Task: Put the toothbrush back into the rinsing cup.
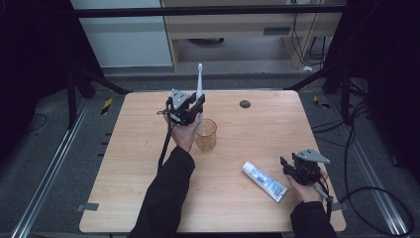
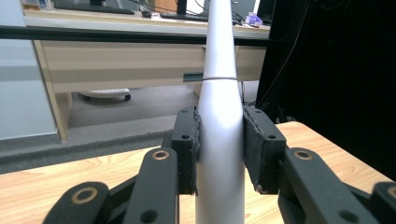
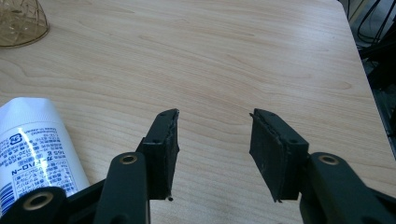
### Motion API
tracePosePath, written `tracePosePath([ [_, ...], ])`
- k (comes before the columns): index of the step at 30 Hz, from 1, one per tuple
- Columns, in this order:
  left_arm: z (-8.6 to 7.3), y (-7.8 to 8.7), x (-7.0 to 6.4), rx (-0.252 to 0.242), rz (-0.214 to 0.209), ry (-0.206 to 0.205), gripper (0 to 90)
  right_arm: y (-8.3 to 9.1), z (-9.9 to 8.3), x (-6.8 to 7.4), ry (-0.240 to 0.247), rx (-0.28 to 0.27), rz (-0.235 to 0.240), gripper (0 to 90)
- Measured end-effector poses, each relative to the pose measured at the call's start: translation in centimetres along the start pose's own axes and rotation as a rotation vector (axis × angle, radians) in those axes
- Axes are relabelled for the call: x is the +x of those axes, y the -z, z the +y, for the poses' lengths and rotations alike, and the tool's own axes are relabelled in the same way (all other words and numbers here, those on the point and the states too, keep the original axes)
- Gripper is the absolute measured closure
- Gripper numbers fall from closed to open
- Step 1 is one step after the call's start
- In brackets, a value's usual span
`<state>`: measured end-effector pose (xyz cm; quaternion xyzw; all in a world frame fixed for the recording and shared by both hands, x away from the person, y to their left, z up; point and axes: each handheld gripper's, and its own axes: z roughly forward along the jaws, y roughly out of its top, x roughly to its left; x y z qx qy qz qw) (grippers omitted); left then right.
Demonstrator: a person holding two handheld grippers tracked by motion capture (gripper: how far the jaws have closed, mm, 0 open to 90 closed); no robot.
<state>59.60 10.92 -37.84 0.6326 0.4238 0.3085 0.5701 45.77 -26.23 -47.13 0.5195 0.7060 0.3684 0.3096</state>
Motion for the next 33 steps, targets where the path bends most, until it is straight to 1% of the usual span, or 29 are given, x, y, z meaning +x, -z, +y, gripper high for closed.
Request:
tracePosePath([
  [4, -0.3, -0.1, 0.1, 0.009, -0.007, -0.002, 66.8, 0.0, 0.0, 0.0, 0.000, -0.001, -0.001, 51.7],
  [9, -0.8, -0.2, -0.2, 0.020, -0.017, -0.013, 66.8, 0.0, 0.0, 0.0, 0.001, -0.001, -0.001, 51.7],
  [12, -1.3, -0.2, -0.3, 0.028, -0.022, -0.018, 66.8, 0.0, 0.0, 0.0, 0.002, 0.000, -0.001, 51.7],
  [16, -2.0, 0.0, -0.2, 0.036, -0.032, -0.012, 66.8, 0.0, 0.0, 0.0, 0.003, 0.000, -0.003, 51.7],
  [23, -3.1, 0.1, -0.3, 0.059, -0.047, -0.016, 66.8, 0.0, 0.0, 0.1, 0.000, 0.003, 0.000, 51.7],
  [33, -4.5, 0.1, -0.5, 0.093, -0.051, -0.041, 66.7, -0.1, 0.0, 0.1, 0.001, 0.006, 0.000, 51.6],
])
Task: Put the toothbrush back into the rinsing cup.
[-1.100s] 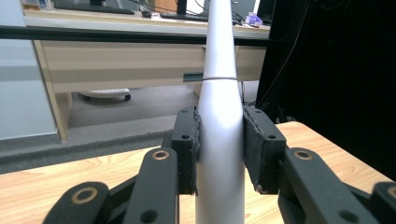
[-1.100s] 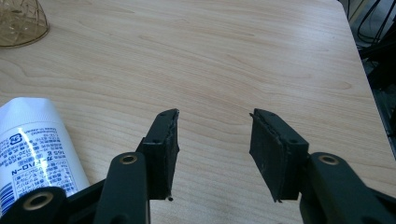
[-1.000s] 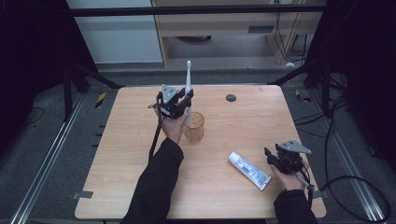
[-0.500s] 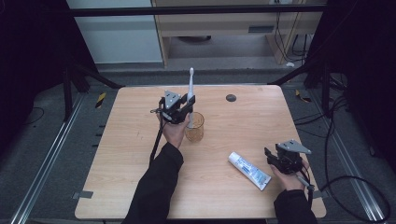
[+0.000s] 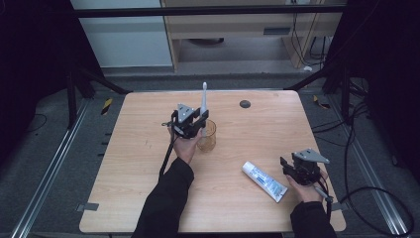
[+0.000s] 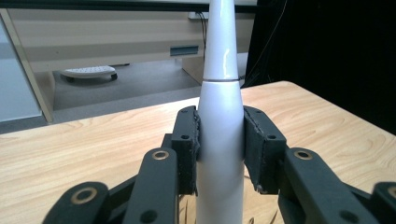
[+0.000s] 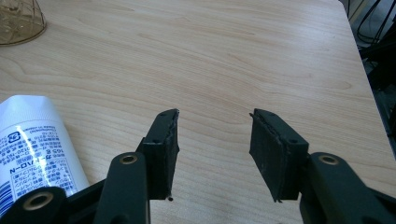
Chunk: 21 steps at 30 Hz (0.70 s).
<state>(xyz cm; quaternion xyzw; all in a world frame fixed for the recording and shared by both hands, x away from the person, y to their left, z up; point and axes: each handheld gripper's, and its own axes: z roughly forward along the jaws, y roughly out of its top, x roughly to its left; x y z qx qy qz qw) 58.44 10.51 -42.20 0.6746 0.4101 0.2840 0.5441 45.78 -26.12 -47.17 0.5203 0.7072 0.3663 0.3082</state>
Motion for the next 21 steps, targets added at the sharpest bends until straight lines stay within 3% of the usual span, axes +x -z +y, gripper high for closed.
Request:
tracePosePath([
  [21, -1.7, 0.8, 0.7, 0.032, -0.004, -0.001, 66.5, 0.0, 0.0, 0.0, 0.007, -0.001, -0.002, 51.6],
])
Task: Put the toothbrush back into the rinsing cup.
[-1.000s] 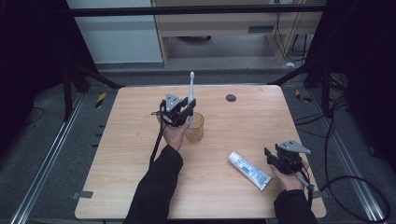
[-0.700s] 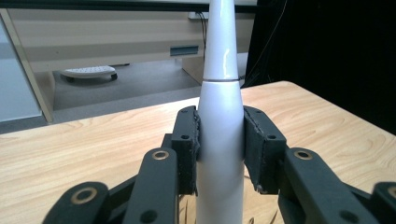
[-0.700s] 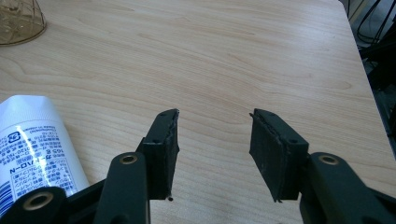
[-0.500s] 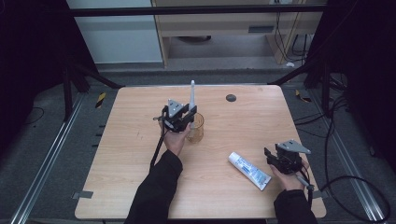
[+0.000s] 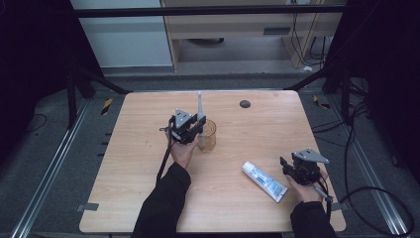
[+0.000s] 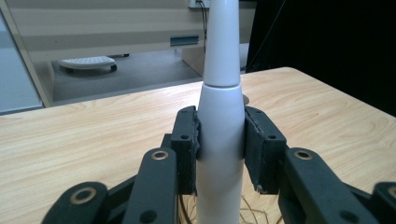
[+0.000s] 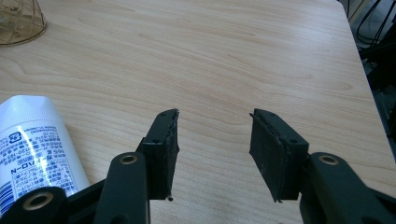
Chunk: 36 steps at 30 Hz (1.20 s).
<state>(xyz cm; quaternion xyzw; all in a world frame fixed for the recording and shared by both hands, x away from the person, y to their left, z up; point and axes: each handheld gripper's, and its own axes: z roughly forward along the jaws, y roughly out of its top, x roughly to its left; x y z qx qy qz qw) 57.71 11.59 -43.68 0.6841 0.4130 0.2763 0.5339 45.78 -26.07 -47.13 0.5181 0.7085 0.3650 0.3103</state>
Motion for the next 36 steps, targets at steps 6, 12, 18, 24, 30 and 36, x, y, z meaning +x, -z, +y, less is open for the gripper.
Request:
tracePosePath([
  [6, -0.5, 0.3, 0.2, 0.006, -0.005, -0.008, 66.5, 0.0, 0.0, 0.0, 0.001, 0.000, -0.001, 51.5],
  [12, -0.7, 0.7, 0.2, 0.003, -0.013, -0.010, 66.4, 0.0, 0.0, 0.0, 0.001, 0.001, -0.001, 51.5],
  [18, -0.8, 1.2, 0.1, 0.005, -0.021, -0.025, 66.1, 0.0, 0.0, 0.1, 0.003, 0.002, -0.001, 51.4],
  [24, -0.9, 1.6, -0.2, 0.011, -0.025, -0.035, 65.5, 0.0, 0.0, 0.1, 0.003, 0.002, -0.001, 51.2],
  [30, -1.1, 1.7, -0.4, 0.011, -0.024, -0.038, 64.7, 0.0, 0.0, 0.1, 0.001, 0.002, 0.000, 51.1],
  [36, -1.1, 1.9, -0.4, 0.011, -0.014, -0.046, 62.6, 0.0, 0.1, 0.1, 0.000, 0.002, 0.000, 51.0],
])
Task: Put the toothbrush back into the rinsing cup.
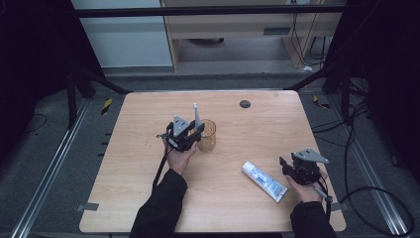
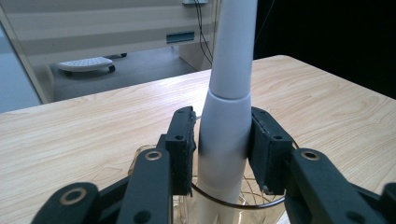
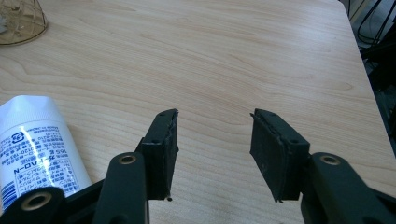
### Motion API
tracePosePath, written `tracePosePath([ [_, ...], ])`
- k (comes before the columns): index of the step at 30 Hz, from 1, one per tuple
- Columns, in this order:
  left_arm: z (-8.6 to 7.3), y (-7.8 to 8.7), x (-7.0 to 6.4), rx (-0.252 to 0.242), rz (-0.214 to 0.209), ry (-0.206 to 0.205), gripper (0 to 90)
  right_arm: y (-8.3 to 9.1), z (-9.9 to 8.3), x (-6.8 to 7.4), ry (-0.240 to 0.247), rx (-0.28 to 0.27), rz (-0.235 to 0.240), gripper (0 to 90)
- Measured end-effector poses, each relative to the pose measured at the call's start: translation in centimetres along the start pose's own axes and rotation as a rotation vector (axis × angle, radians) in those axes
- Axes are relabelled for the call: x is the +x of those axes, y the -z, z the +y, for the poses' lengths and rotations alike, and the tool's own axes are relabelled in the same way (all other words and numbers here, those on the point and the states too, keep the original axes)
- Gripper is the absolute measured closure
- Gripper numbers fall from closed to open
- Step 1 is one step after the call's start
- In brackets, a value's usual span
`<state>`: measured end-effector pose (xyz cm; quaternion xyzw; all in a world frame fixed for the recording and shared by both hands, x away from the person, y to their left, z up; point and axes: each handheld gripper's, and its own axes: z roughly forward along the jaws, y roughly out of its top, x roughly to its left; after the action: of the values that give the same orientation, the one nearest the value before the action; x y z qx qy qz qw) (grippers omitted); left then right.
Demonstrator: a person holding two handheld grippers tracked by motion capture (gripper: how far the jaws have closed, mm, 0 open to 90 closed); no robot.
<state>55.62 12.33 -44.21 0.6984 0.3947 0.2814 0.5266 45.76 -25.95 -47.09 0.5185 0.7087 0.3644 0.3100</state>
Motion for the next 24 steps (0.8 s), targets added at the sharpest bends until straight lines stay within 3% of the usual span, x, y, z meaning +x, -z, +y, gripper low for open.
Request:
tracePosePath([
  [12, 0.1, 1.2, 0.1, 0.003, 0.003, 0.007, 50.3, 0.1, 0.1, 0.1, -0.002, -0.005, 0.001, 50.5],
  [24, 0.3, 3.8, -0.4, 0.055, 0.012, -0.039, 41.4, 0.4, 0.4, 0.2, -0.003, -0.022, 0.005, 50.2],
])
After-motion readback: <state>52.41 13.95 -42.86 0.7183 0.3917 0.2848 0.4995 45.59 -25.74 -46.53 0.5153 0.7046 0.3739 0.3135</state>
